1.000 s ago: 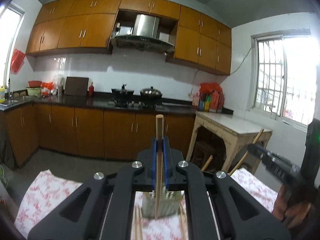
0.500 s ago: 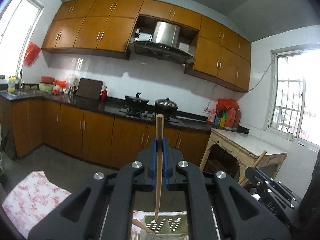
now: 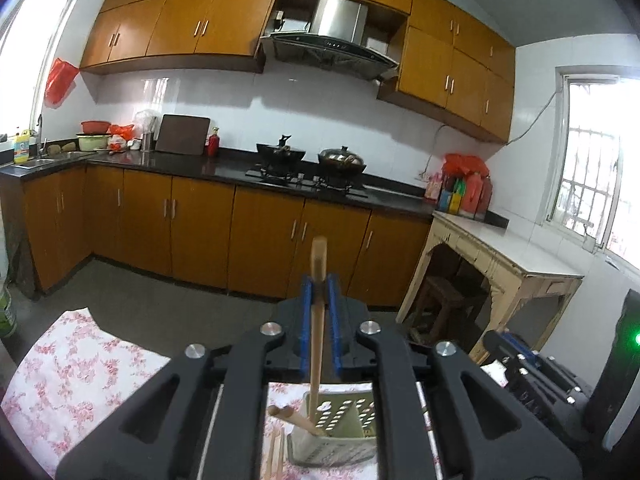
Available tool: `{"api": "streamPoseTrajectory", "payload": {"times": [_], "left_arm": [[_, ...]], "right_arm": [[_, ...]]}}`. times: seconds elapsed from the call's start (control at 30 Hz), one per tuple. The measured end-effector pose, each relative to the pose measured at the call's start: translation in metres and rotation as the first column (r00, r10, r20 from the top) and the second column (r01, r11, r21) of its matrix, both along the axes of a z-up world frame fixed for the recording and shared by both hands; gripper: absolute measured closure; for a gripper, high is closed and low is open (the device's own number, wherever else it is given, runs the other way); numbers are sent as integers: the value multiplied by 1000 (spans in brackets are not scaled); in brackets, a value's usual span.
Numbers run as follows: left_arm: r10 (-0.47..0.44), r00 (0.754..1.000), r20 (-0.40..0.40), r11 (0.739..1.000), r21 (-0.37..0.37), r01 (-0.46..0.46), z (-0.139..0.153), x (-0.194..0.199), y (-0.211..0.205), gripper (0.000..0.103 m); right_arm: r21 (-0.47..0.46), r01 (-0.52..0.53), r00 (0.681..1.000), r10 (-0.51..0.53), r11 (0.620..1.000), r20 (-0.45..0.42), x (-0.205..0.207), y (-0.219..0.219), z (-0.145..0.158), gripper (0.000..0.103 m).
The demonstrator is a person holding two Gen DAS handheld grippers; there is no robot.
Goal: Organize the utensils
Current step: 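Lift the right tool's chopstick into the green caddy while the left tool carries its own there, then open both tools over the caddy and move them back to the loose chopsticks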
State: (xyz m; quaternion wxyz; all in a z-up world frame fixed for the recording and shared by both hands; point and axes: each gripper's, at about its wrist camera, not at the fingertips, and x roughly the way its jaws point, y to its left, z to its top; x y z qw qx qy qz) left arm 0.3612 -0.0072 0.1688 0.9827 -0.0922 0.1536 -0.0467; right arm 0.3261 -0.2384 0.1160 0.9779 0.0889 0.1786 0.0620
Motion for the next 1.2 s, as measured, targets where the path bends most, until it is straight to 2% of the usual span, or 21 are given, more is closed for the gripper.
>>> {"api": "streamPoseTrajectory", "payload": {"times": [0.03,0.07,0.23,0.4,0.57,0.63,0.73,0.87,1.03,1.1,1.2], "left_arm": [[7,1000,-3,1000,3,-7,0,-3,2,83],[14,1000,-7,1000,5,-13,0,-5,3,81],[33,999,-3,999,2,-33,8,-26,13,78],[46,999,18,999,16,-46,14,-65,26,73],[51,999,7,998,38,-51,-1,-108,41,69],[55,998,-8,997,52,-55,-17,-125,47,68],[68,996,-51,994,85,-64,-49,-141,56,64],[74,981,-182,992,118,-53,-108,-138,63,61],[74,935,-348,992,120,-34,-168,-121,65,61],[63,921,-384,992,125,-16,-185,-118,64,61],[43,912,-409,992,128,11,-200,-118,61,61]], "right_arm": [[4,10,1000,-10,1000,3,-4,-4,2,71],[5,15,1000,-15,1000,6,-6,-5,2,71],[2,37,999,-37,999,28,-26,-15,12,71],[6,57,997,-57,998,50,-58,-28,20,71],[-2,86,995,-86,996,46,-98,-51,11,71],[-5,102,995,-102,995,23,-109,-60,0,71],[-2,127,989,-126,992,-75,-116,-74,-37,71],[1,139,964,-135,990,-228,-106,-78,-92,71],[32,42,915,-26,999,-403,-86,-51,-154,71],[25,2,897,9,1000,-442,-80,-34,-168,72],[-4,-52,874,43,999,-484,-70,-11,-186,78]]}}
